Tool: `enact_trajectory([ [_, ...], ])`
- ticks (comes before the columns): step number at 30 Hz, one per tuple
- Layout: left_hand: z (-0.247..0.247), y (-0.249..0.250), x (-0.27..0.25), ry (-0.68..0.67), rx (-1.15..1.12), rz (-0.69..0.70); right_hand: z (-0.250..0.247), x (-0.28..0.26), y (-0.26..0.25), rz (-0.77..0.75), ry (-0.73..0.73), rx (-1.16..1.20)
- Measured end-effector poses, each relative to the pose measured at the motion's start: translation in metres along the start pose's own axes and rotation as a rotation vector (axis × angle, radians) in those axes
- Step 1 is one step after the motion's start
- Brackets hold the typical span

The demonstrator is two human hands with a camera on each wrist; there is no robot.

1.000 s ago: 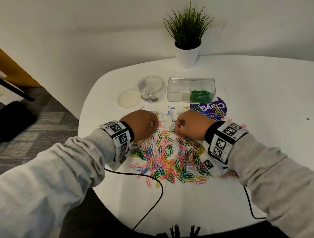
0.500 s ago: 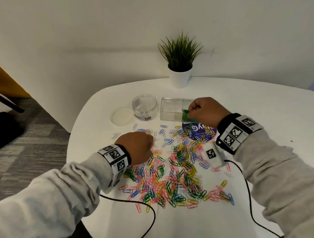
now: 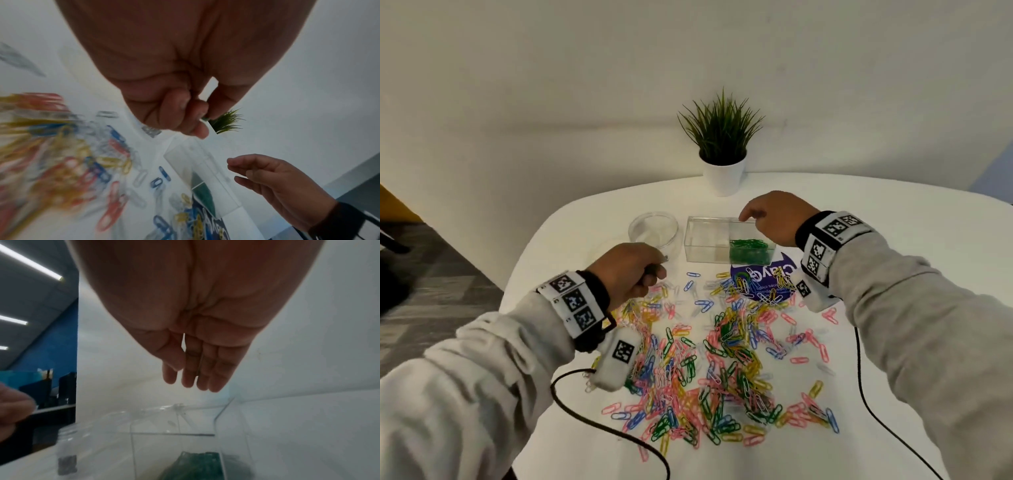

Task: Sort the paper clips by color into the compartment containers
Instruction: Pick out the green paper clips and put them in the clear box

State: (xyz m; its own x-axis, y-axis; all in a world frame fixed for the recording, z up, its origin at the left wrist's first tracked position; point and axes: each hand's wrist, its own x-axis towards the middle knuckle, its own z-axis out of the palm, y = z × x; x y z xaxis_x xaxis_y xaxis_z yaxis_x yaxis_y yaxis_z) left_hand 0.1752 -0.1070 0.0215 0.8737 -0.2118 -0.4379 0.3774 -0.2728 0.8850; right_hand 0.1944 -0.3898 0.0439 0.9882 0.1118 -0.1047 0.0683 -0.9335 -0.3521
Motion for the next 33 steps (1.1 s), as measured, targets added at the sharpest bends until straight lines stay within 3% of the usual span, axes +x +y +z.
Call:
enact_trajectory([
  [4, 0.024, 0.034, 0.02, -0.069, 0.281, 0.117, 0.002, -0.025, 0.028, 0.04, 0.16, 0.13],
  [8, 0.064, 0.06, 0.047, -0.067, 0.735, 0.377, 0.019, -0.054, 0.053, 0.127, 0.052, 0.019],
  [12, 0.111, 0.069, 0.072, -0.093, 0.991, 0.574, 0.035, -0.055, 0.05, -0.067, 0.216, 0.07],
  [20, 0.129, 0.061, 0.087, -0.202, 1.192, 0.561, 0.049, -0.055, 0.042, -0.07, 0.164, -0.046],
  [23, 0.117, 0.061, 0.076, -0.203, 1.186, 0.607, 0.049, -0.072, 0.027, -0.045, 0.31, -0.189],
  [25, 0.106, 0.057, 0.064, -0.156, 1.169, 0.692, 0.05, -0.085, 0.007, -0.109, 0.365, -0.182],
  [27, 0.096, 0.048, 0.043, -0.125, 1.195, 0.742, 0.061, -0.097, -0.012, -0.207, 0.126, -0.096],
  [29, 0.085, 0.03, 0.018, -0.174, 1.283, 0.701, 0.075, -0.101, -0.023, -0.232, -0.146, -0.087],
  [33, 0.07, -0.02, -0.018, -0.257, 1.41, 0.543, 0.09, -0.102, -0.027, -0.139, -0.186, -0.033],
])
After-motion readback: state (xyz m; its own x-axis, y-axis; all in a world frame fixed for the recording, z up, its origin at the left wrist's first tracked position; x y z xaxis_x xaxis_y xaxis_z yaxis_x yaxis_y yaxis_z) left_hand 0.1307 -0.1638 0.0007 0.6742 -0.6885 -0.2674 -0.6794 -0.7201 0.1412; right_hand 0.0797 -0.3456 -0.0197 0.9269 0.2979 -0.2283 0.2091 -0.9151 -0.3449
